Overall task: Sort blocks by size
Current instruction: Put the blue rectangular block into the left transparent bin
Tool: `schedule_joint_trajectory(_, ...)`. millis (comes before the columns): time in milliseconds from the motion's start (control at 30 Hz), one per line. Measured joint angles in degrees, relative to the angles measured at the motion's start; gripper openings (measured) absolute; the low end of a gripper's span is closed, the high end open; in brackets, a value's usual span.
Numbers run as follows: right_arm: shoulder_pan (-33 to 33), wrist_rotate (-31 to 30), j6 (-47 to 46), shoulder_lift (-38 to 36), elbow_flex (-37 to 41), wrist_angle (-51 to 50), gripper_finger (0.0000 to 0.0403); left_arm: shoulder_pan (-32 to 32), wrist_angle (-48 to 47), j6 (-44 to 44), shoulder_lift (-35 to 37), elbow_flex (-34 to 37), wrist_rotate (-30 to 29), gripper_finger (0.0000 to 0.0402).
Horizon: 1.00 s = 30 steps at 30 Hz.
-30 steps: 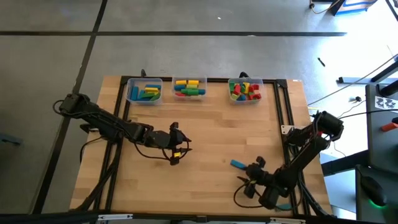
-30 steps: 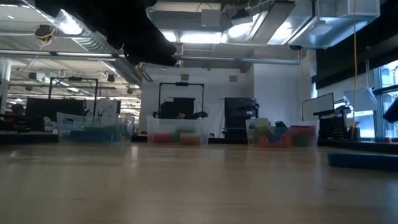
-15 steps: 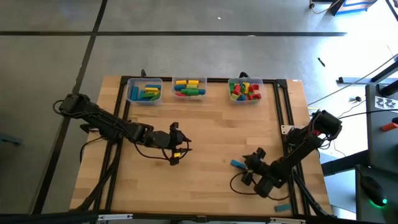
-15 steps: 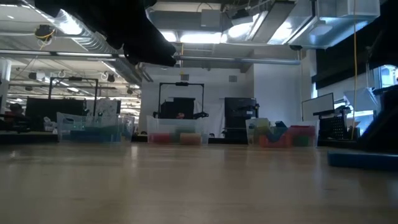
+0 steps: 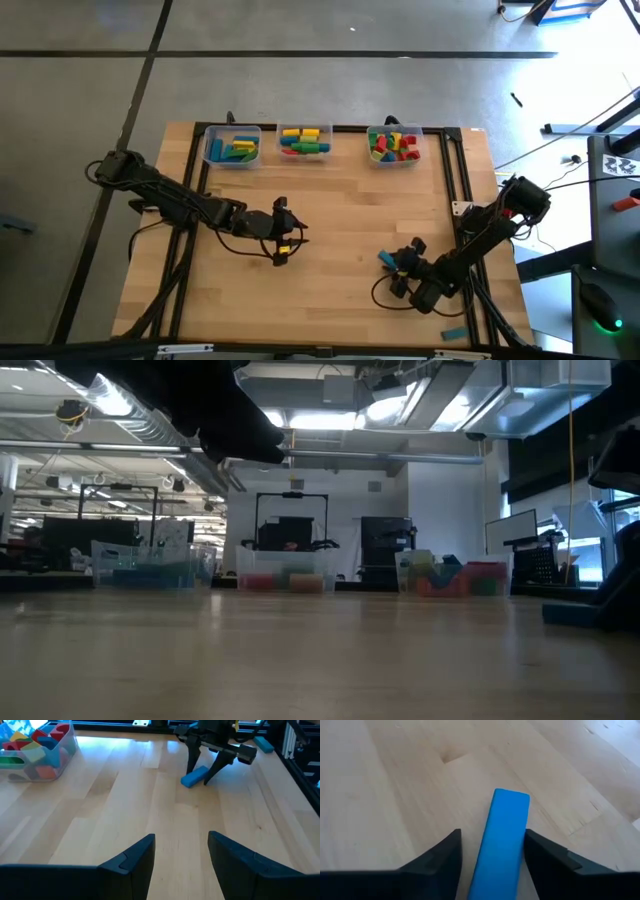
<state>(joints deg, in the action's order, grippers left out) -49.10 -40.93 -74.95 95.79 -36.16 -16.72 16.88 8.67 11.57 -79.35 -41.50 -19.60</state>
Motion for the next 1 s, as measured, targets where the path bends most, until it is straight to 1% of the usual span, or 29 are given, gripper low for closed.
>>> schedule_joint_trajectory(200,0.02,0.56,0.69,0.02,-0.03,0.24,0.018,0.0,-0.06,0.28,0.0,0.0,0.0,0.018)
schedule_joint_trajectory(467,0.02,1.54,0.49,0.0,-0.06,0.43,0.0123,0.0,-0.04,0.24,0.0,0.0,-0.02,0.018)
schedule_joint_trajectory(567,0.02,1.28,0.6,0.0,-0.04,0.4,0.0107,0.0,-0.07,0.24,0.0,0.0,-0.02,0.018)
schedule_joint_trajectory(667,0.02,0.69,0.6,0.04,-0.04,0.41,0.0107,0.0,-0.06,0.24,0.0,0.0,-0.02,0.018)
schedule_joint_trajectory(800,0.02,0.6,0.66,0.12,-0.48,0.12,0.012,0.0,0.08,0.42,0.0,0.0,-0.02,0.018)
schedule_joint_trajectory(1000,0.04,0.43,3.0,0.26,-2.93,0.37,0.0114,0.0,1.11,0.44,0.02,0.0,-0.02,0.018)
